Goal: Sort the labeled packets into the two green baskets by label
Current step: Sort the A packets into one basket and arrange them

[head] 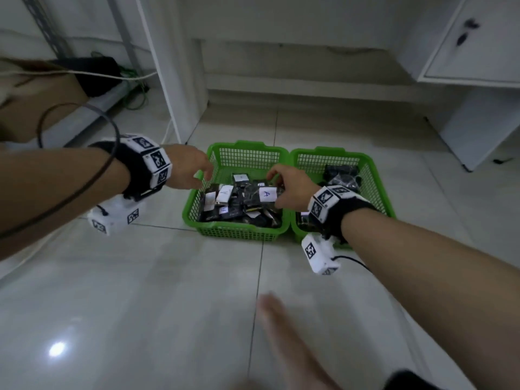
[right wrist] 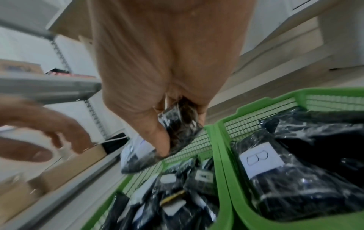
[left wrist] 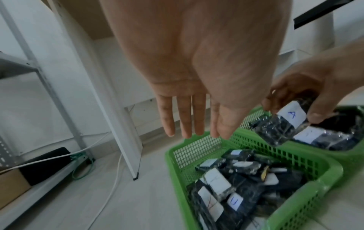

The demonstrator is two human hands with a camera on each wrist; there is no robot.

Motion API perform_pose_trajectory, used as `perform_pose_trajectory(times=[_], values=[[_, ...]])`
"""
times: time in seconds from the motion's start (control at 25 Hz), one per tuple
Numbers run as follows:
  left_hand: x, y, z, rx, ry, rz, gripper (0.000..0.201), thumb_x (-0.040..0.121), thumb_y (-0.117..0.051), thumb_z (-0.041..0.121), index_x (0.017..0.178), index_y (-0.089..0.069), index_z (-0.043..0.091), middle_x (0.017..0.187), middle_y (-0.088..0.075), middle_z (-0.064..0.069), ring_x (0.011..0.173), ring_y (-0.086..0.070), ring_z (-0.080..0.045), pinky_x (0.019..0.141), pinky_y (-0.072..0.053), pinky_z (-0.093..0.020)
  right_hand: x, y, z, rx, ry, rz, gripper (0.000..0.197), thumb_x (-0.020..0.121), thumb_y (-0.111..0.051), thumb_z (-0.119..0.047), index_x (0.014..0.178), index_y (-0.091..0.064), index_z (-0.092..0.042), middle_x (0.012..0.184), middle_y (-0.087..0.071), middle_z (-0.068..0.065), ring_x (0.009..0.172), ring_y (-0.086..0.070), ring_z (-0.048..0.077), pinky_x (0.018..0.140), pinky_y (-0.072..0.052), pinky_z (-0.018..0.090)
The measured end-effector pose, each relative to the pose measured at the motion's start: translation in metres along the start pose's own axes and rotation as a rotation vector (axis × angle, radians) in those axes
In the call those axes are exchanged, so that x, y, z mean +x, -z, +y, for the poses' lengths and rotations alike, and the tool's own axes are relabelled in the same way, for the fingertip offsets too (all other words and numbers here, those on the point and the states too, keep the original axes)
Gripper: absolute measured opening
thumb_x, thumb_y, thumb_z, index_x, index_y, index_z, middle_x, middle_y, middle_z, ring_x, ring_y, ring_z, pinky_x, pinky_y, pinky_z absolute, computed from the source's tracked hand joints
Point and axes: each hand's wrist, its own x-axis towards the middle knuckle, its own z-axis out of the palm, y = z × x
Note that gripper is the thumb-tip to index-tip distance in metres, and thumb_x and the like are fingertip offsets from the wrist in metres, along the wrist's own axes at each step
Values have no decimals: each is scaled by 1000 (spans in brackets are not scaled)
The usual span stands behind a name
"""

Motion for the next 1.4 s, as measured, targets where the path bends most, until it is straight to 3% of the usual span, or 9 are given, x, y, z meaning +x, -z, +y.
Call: perform_pose_trajectory(times=[0.12, 0.24, 0.44, 0.6, 0.76, 0.96, 1.12, 1.24, 1.4], values=[[-20, 16, 0, -7, -18, 62, 29, 97, -54, 33, 124, -61, 25, 131, -56, 1, 118, -54, -20, 99, -41, -30, 6, 30, -14, 67, -105, 17, 38, 66, -89, 1, 100, -75, -10, 97, -74, 4, 80, -67, 15, 70, -61, 31], [-44, 13, -12, 39, -50, 94, 26, 97, -52, 34, 120, -60, 28, 131, -55, 4, 117, -54, -18, 100, -43, -32, 14, 39, -21, 29, -136, -25, 27, 76, -78, 5, 95, -80, -14, 91, -75, 2, 72, -64, 12, 56, -53, 24], [-58, -13, -68, 184, 51, -55, 23, 95, -51, 38, 116, -57, 32, 129, -54, 6, 108, -58, -17, 94, -47, -33, 34, 32, -4, -40, -142, -34, 31, 82, -65, 7, 80, -80, -20, 84, -74, -1, 66, -62, 12, 46, -44, 18], [-18, -25, -80, 360, 17, -149, 26, 94, -46, 35, 116, -58, 28, 125, -55, 6, 108, -58, -19, 95, -46, -31, 50, 1, 12, 176, -131, 37, 38, 76, -78, 4, 104, -70, -20, 104, -68, 0, 94, -65, 17, 62, -51, 20], [26, -40, -67, 390, -49, -43, 27, 94, -42, 27, 112, -62, 22, 117, -61, 3, 103, -59, -20, 93, -46, -36, 50, -49, 31, 492, -188, 260, 38, 72, -88, -6, 103, -70, -19, 103, -71, -2, 96, -68, 18, 81, -59, 30], [79, -68, -22, -73, 55, 157, 17, 95, -43, 15, 94, -60, 12, 94, -64, -4, 79, -61, -20, 70, -53, -35, 53, -81, 43, 604, -236, 309, 37, 82, -82, -9, 113, -68, -23, 102, -66, -9, 102, -64, 15, 89, -54, 28], [113, -72, 20, -502, 177, 174, 31, 88, -55, 14, 119, -55, 12, 114, -64, -9, 96, -62, -27, 82, -54, -39, 54, -87, 43, 704, -189, 389, 43, 82, -81, -8, 118, -61, -20, 102, -71, -4, 95, -70, 9, 86, -59, 31], [118, -90, 52, -675, 223, 142, 44, 79, -59, 19, 121, -50, 13, 114, -61, -9, 101, -61, -30, 85, -53, -40, 55, -89, 42, 695, -95, 385, 38, 82, -79, -2, 113, -64, -18, 106, -73, -1, 97, -72, 11, 89, -60, 36], [102, -127, 63, -765, 214, 350, 54, 79, -64, 14, 131, -51, 17, 124, -59, -5, 113, -56, -27, 91, -50, -39, 56, -92, 41, 715, -88, 324, 46, 84, -76, 1, 122, -64, -19, 113, -72, -2, 104, -70, 8, 95, -58, 36]])
